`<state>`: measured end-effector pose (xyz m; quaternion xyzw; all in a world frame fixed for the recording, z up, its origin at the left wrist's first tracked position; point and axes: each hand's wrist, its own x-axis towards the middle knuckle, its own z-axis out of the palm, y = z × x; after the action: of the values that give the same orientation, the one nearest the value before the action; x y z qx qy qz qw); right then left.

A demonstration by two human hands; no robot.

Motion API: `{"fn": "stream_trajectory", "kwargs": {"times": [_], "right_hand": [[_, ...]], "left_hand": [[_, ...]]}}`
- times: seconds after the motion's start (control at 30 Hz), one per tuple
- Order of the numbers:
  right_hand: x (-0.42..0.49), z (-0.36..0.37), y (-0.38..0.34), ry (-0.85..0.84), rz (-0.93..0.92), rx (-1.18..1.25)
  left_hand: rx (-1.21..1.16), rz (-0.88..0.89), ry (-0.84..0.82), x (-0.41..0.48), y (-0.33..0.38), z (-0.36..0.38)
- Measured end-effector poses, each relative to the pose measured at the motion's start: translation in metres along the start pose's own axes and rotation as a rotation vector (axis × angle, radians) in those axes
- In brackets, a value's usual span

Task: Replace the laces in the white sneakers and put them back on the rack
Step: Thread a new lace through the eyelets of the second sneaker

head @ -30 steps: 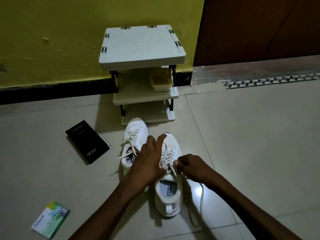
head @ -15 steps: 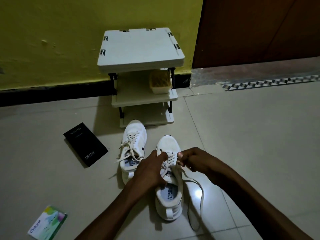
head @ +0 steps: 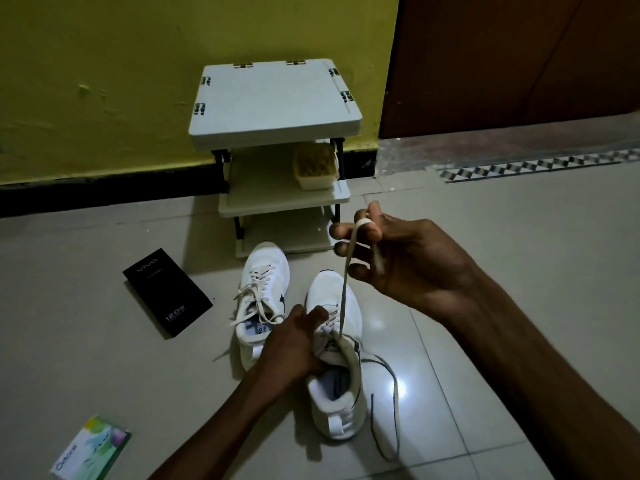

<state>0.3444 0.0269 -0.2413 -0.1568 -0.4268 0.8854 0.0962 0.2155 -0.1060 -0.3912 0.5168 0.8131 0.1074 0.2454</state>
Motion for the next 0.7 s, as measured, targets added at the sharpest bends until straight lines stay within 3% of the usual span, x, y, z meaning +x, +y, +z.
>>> {"fn": "stream_trajectory", "kwargs": {"times": [0.17,0.3,0.37,0.43,0.6,0.7], "right_hand": [[-0.003,-0.026,0.012,0.224,0.176,-0.055],[-0.013,-0.065,0.045,0.501,0.414,-0.980],[-0.020,-0.084,0.073,0.438,0.618,-1.382],[-0.024,-0.093,0.096,0.286,0.795,-1.550],[-0.018,-0.083,0.108,-0.005,0.892,-1.471],[-0.016,-0.078,0.106,-0.005,0.812,-1.498]], "left_hand": [[-0.030,-0.020,-0.033,-0.002,0.006,0.000],[-0.089,-0.027,-0.012,-0.004,0.003,-0.003],[-0.093,-0.049,-0.002,-0.006,0.003,-0.003],[-0.069,-0.055,0.017,-0.008,0.006,0.000],[-0.025,-0.054,0.101,-0.015,0.018,0.011],[0.021,-0.063,0.153,-0.014,0.021,0.016]]}}
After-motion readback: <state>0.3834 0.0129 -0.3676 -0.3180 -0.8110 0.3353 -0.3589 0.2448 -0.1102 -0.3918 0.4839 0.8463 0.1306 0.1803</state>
